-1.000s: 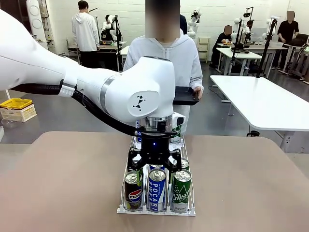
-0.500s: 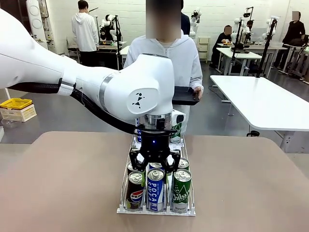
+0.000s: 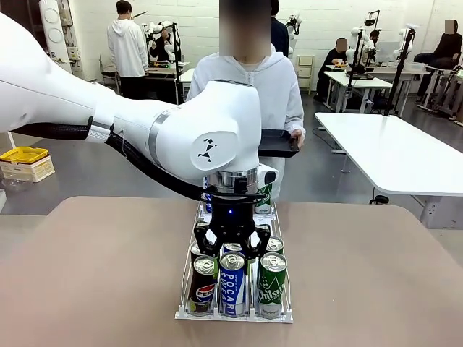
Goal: Retrieve and hand over the desired beverage to the person.
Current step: Pick up a can of the same type that the person held from the Automatic Can Dispenser.
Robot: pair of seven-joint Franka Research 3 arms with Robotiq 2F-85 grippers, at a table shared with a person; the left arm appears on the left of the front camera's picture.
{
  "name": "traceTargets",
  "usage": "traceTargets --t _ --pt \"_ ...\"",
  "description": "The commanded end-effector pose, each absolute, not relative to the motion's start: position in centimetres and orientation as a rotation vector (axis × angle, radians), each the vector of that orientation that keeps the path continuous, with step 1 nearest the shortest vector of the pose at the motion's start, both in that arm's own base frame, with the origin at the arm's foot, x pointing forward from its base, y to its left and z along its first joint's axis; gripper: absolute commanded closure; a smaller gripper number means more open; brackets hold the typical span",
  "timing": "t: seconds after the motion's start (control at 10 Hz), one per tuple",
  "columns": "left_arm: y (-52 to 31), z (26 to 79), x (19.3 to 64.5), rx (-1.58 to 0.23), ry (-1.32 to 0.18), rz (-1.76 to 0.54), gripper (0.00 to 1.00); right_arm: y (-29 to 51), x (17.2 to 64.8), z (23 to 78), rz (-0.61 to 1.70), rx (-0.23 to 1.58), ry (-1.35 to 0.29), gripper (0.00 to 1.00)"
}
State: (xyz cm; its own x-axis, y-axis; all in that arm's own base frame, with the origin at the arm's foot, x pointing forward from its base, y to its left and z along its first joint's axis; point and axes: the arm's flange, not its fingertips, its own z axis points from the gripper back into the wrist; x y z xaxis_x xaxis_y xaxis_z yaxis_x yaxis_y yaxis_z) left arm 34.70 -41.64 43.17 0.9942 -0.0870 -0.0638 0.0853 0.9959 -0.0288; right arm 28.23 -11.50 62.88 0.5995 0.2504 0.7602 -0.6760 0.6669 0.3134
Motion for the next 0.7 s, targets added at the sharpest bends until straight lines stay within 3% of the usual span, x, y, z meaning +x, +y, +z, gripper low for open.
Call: traceTargets --t 0.0,0.1,0.3,0.6 --pt "-41.3 43.9 34.5 -0.014 0.068 -0.106 1.00 -11.5 28.4 62.9 0.597 0.667 -0.765 0.00" --pt "-41.3 45.8 34.2 0.074 0.079 -0.103 0.46 -11.5 28.4 62.9 0.597 0.667 -0.765 0.00" --pt "-41.0 51.7 33.5 0.053 -0.029 -0.117 0.46 -11.5 28.4 62.9 0.597 0.667 -0.765 0.00" --pt "-41.0 60.9 35.1 -0.011 -0.039 -0.108 0.46 -11.5 28.4 62.9 0.597 0.667 -0.765 0.00"
